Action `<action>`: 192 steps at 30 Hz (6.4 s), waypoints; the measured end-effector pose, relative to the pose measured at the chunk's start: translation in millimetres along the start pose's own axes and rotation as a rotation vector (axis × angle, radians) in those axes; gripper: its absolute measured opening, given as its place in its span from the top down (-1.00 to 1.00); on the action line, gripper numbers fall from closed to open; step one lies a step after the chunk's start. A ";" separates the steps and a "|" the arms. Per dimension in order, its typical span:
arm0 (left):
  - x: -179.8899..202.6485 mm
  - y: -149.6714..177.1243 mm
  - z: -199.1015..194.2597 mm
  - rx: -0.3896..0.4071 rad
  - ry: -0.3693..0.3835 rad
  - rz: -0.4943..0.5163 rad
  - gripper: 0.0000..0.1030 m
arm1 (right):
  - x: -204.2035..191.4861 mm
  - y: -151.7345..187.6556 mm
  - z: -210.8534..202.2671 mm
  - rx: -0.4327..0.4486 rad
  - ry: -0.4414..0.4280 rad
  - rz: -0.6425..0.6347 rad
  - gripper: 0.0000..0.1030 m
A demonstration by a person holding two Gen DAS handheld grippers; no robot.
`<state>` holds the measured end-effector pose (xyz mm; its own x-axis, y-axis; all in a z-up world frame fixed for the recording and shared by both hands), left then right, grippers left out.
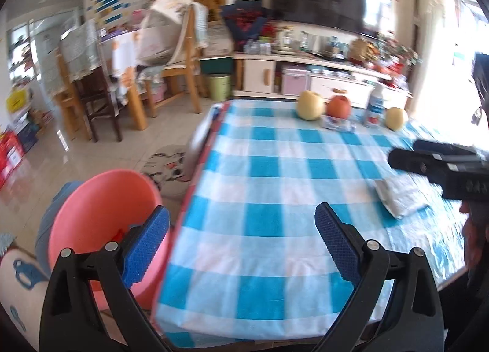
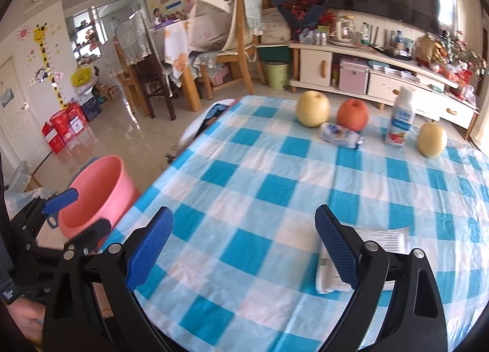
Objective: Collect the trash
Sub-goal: 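Bring both grippers back over the table toward the white paper packet, then grasp the white paper packet with the left gripper and lift it, then grasp the small white Magicday bottle with the right gripper while the left holds the packet, then carry the paper packet and small bottle over the pink bucket with both grippers, then open both grippers to drop the packet and bottle into the bucket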
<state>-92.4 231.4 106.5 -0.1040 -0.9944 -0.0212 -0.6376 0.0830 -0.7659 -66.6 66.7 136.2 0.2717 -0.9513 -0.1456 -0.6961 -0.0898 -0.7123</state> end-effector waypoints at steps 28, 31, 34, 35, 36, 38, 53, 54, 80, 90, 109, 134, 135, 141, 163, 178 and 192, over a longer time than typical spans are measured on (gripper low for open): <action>270.4 13.6 111.9 -0.168 0.576 0.717 -0.87 | 206.2 -10.8 -30.1 -0.019 0.140 0.283 -0.82; 271.0 12.2 132.8 -0.209 0.584 0.725 -0.87 | 215.5 -11.2 -21.3 -0.038 0.143 0.292 -0.82; 272.8 12.3 149.3 -0.246 0.598 0.734 -0.87 | 218.5 -13.9 -9.9 -0.059 0.156 0.262 -0.82; 275.2 12.8 153.2 -0.255 0.601 0.740 -0.87 | 219.0 -14.7 -5.6 -0.065 0.155 0.252 -0.82; 278.0 13.6 157.2 -0.260 0.601 0.752 -0.87 | 219.9 -15.6 -1.1 -0.068 0.150 0.245 -0.82; 283.1 13.0 162.5 -0.262 0.618 0.772 -0.89 | 224.2 -18.1 10.1 -0.074 0.141 0.232 -0.82; 309.0 10.6 180.9 -0.280 0.706 0.756 -0.92 | 235.7 -32.9 97.5 -0.151 0.086 0.158 -0.82; 308.7 10.1 180.8 -0.276 0.706 0.734 -0.91 | 233.7 -35.2 101.4 -0.150 0.077 0.153 -0.82; 119.7 -45.2 184.1 -0.220 0.356 0.129 -0.50 | 192.4 -77.3 204.5 -0.161 0.095 -0.104 -0.82; 103.3 -54.7 190.5 -0.181 0.284 0.065 -0.50 | 204.6 -78.0 238.3 -0.180 0.097 -0.060 -0.82; 94.6 -55.9 185.2 -0.150 0.194 0.017 -0.50 | 184.9 -74.2 243.3 -0.168 0.112 -0.137 -0.25; 97.1 -60.9 157.9 -0.052 0.096 0.048 -0.50 | 139.6 -50.1 200.2 -0.168 0.209 -0.246 0.32; 96.1 -61.1 156.9 -0.049 0.094 0.044 -0.50 | 139.3 -49.7 196.0 -0.166 0.209 -0.242 0.32; 90.6 -61.2 144.6 -0.026 0.083 0.019 -0.50 | 129.5 -48.8 166.4 -0.155 0.207 -0.224 0.32; 37.5 -32.0 64.0 0.053 0.056 -0.135 -0.50 | 64.1 -1.5 38.1 -0.096 0.089 -0.049 0.32; -52.8 2.9 -27.2 0.106 -0.029 -0.219 -0.50 | -50.4 38.2 -9.3 -0.065 -0.170 -0.081 0.32; -174.9 34.6 -38.1 0.084 -0.214 -0.383 -0.50 | -198.5 -0.7 25.0 -0.082 -0.376 -0.191 0.32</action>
<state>-125.3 410.8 108.2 0.2935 -0.9444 0.1481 -0.5346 -0.2906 -0.7935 -103.4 262.9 148.4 0.6138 -0.7431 -0.2667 -0.6558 -0.2917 -0.6963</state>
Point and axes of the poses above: each gripper's, at about its wrist camera, not at the fingertips, and z roughly the way its jaws point, x to its right, y to its underside, the point moved 3 cm from there along z, roughly the way its jaws point, and after that the axes turned 1 degree about -z, right-handed, at the moved point
